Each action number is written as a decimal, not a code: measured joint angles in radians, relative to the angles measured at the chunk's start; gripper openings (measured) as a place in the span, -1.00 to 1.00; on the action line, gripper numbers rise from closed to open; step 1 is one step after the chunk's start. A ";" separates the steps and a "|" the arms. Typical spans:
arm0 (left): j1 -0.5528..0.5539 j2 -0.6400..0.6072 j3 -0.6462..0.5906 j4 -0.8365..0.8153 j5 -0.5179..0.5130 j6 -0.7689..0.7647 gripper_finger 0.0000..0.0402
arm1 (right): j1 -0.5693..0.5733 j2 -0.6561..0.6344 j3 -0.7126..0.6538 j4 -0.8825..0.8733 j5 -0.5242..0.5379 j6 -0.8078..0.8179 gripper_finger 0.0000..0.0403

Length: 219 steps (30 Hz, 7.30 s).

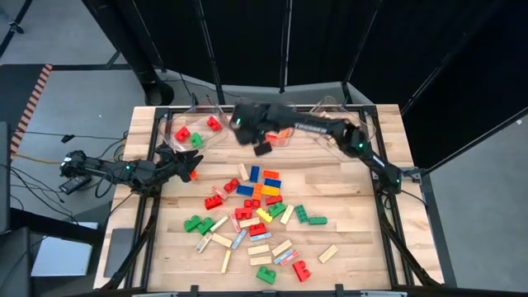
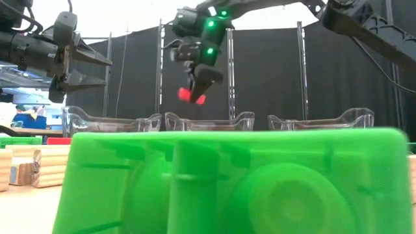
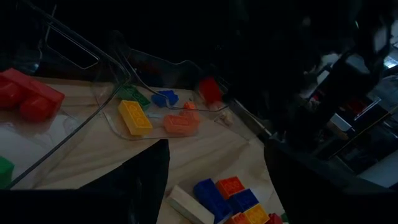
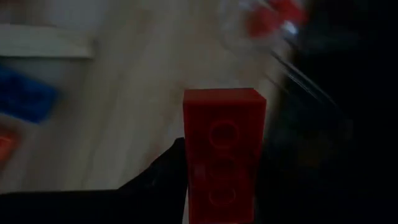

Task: Sort blocks by size
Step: Put the large red game piece into the middle transparent bin, then adjust the middle transparent bin, then put the large green game piece into the middle transparent bin

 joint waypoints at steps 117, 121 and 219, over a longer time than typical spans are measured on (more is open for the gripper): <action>0.000 0.000 0.000 -0.003 -0.014 -0.027 0.34 | 0.639 -0.581 -1.325 0.330 -0.315 1.240 0.63; 0.000 0.000 0.000 -0.006 -0.011 -0.027 0.34 | 0.639 -0.518 -1.317 0.320 -0.300 1.245 0.45; 0.000 0.006 0.000 -0.048 0.007 -0.059 0.34 | 0.633 -0.547 -1.301 0.510 -0.092 1.973 0.19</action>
